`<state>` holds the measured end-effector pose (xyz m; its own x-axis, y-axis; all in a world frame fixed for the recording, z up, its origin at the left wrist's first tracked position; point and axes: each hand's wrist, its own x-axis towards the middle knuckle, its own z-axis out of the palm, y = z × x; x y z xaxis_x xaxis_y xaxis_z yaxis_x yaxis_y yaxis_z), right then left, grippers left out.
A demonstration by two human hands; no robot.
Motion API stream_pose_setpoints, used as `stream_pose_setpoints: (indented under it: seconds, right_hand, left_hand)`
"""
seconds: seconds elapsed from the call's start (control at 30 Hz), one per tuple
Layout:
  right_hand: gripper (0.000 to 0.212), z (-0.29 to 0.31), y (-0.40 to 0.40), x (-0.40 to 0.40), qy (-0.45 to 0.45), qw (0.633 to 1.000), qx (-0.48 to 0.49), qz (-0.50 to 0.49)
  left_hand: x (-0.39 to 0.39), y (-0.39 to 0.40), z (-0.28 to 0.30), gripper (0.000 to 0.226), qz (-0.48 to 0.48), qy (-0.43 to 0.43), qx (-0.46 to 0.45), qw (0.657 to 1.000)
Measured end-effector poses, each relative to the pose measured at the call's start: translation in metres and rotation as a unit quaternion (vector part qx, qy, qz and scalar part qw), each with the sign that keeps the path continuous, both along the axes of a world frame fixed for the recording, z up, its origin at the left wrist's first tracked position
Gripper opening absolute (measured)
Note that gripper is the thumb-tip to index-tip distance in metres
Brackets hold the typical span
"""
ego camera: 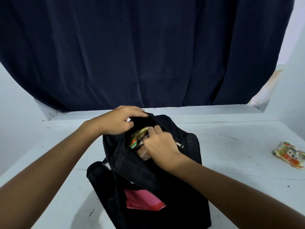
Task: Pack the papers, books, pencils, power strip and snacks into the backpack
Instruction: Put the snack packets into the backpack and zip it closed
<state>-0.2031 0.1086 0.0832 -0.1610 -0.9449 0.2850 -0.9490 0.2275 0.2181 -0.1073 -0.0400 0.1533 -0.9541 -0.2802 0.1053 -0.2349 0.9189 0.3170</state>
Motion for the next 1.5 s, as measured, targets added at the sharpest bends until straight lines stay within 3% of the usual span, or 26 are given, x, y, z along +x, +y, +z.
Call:
stream_pose_setpoints:
  seconds: [0.13, 0.23, 0.33, 0.43, 0.6, 0.87, 1.0, 1.2, 1.37, 1.5]
  right_hand:
    - [0.024, 0.008, 0.012, 0.009, 0.005, 1.000, -0.014, 0.019]
    - [0.029, 0.028, 0.023, 0.000, -0.132, 0.990, 0.002, 0.050]
    - [0.041, 0.043, 0.037, -0.017, -0.259, 0.952, -0.147, 0.067]
    - [0.036, 0.037, 0.047, -0.062, -0.279, 0.929, -0.242, 0.000]
    - [0.038, -0.021, 0.080, -0.172, -0.291, 0.912, -0.106, -0.268]
    - [0.050, -0.120, 0.173, -0.266, -0.243, 0.827, 0.063, -0.503]
    - [0.052, -0.138, 0.185, -0.276, -0.251, 0.796, 0.072, -0.546]
    - [0.047, -0.143, 0.193, -0.291, -0.234, 0.795, 0.018, -0.560]
    - [0.052, -0.144, 0.194, -0.303, -0.267, 0.764, 0.029, -0.586]
    - [0.045, -0.152, 0.193, -0.296, -0.223, 0.795, 0.053, -0.561]
  left_hand:
    - [0.001, 0.000, -0.003, 0.057, 0.007, 0.010, 0.000, 1.000]
    - [0.000, 0.005, -0.005, 0.060, 0.009, 0.043, -0.001, 0.999]
    - [-0.005, 0.009, -0.007, 0.055, 0.005, 0.074, -0.002, 0.997]
    - [-0.011, 0.011, -0.011, 0.047, 0.007, 0.108, 0.005, 0.994]
    - [-0.015, 0.015, -0.018, 0.046, 0.024, 0.154, 0.022, 0.988]
    - [-0.012, 0.021, -0.020, 0.044, 0.040, 0.163, 0.028, 0.985]
    - [-0.011, 0.023, -0.020, 0.044, 0.042, 0.160, 0.023, 0.986]
    - [-0.008, 0.022, -0.021, 0.045, 0.046, 0.152, 0.009, 0.987]
    - [-0.009, 0.022, -0.021, 0.047, 0.057, 0.146, -0.003, 0.988]
    - [-0.010, 0.023, -0.021, 0.047, 0.061, 0.145, 0.003, 0.988]
